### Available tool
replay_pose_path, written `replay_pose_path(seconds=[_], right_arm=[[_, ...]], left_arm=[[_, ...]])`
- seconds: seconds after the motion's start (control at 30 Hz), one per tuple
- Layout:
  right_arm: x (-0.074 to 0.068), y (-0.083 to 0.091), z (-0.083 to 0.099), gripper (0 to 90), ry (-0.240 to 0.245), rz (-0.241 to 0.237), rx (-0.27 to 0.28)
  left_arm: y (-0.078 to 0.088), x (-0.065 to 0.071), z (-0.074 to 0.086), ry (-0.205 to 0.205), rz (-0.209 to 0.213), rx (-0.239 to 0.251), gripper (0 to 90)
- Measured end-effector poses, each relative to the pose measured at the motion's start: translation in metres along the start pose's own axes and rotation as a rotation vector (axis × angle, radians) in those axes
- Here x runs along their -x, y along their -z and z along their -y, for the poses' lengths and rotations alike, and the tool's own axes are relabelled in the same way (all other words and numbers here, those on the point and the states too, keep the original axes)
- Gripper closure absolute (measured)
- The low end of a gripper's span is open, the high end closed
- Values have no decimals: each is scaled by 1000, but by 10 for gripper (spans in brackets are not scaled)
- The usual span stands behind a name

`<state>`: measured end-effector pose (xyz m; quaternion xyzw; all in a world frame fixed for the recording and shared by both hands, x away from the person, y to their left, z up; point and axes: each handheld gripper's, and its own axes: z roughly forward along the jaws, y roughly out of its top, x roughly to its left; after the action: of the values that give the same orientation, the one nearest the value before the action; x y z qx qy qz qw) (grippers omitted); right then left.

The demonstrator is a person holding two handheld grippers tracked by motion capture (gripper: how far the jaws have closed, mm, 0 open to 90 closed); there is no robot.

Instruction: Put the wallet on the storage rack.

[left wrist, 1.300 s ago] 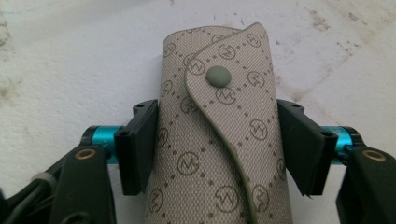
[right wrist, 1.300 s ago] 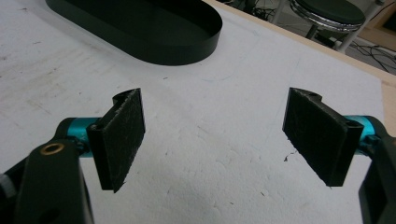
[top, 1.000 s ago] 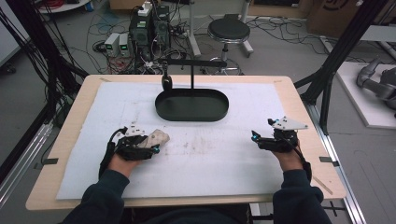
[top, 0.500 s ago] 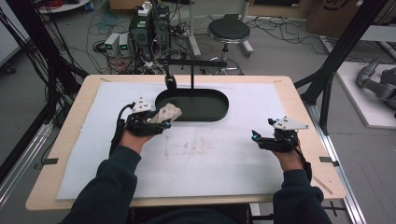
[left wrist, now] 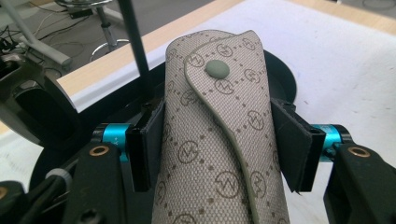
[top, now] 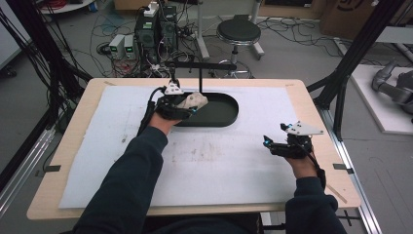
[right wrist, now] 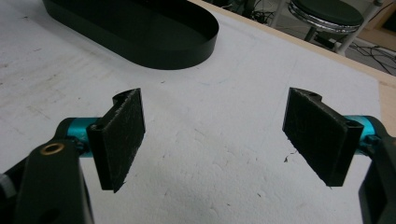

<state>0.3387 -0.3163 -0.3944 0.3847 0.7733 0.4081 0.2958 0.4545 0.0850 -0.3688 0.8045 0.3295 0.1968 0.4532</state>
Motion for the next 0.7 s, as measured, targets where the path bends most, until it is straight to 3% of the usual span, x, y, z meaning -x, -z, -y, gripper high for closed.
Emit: replay_pose_path(seconds=[0.2, 0.43, 0.7], right_arm=[[0, 0, 0, 214, -5, -2, 2], [3, 3, 3, 215, -17, 2, 3], [3, 3, 4, 214, -24, 2, -1]], left_arm=[[-35, 0, 1, -24, -15, -32, 400], [-57, -5, 10, 6, -45, -25, 400], [-75, -9, 17, 40, -74, -74, 385]])
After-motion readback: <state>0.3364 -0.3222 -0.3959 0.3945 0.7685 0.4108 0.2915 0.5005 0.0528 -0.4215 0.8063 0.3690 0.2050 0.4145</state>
